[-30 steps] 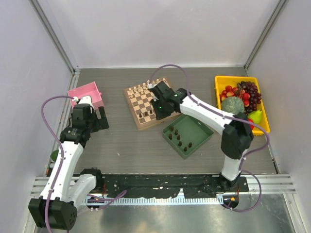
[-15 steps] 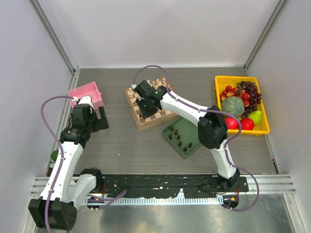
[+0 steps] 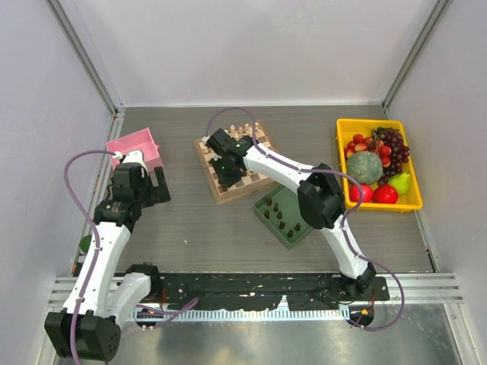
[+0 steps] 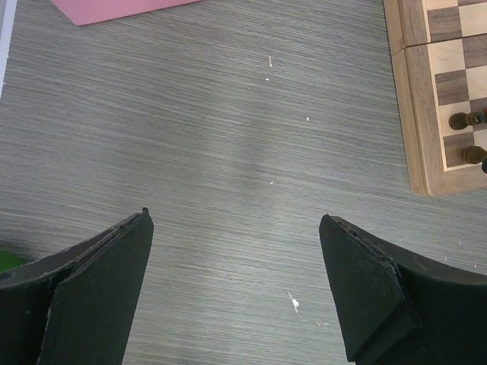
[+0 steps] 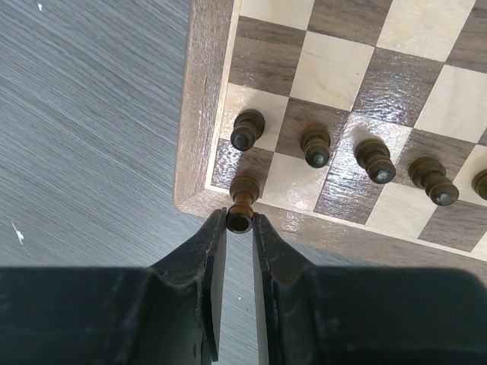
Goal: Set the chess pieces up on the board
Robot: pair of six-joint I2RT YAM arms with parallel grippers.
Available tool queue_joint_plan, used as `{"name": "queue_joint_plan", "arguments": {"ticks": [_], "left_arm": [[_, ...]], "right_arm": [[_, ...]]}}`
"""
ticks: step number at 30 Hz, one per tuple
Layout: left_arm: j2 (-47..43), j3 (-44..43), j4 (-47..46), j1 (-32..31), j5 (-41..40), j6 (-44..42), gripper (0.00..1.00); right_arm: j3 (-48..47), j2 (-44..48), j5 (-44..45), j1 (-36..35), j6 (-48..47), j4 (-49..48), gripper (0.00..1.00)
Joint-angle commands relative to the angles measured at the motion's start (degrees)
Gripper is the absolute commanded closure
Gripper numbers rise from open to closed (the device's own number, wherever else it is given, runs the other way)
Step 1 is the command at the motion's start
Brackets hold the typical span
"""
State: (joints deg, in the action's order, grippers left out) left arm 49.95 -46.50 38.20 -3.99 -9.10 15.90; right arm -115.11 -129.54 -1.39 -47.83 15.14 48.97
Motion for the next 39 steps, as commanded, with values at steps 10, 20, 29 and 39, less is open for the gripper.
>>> {"name": "queue_joint_plan", "arguments": {"ticks": [10,20,29,39], "left_arm": [[-0.91,-2.01,-0.31,0.39,0.58,-0.69,0.01],[-0.82,-2.01,-0.31,0.39,0.67,-0.69,0.01],[-0.65,-2.1,-0.23,0.38,0.49,-0.61,0.01],[-0.12,-2.1,-0.23,0.38,0.58,-0.61,0.01]], "right_arm": [[-4.77,-1.68,-0.81,-0.42,-0.63,0.69,0.81],[-5.39,-2.3,-1.42,-0.42,-0.9,0.78,0.72],[-6.79,-0.2,-4.24,-0.42,-1.07,0.16,0.56],[6.71,14.91,4.02,0.37,-2.04,-2.47,0.53]]}}
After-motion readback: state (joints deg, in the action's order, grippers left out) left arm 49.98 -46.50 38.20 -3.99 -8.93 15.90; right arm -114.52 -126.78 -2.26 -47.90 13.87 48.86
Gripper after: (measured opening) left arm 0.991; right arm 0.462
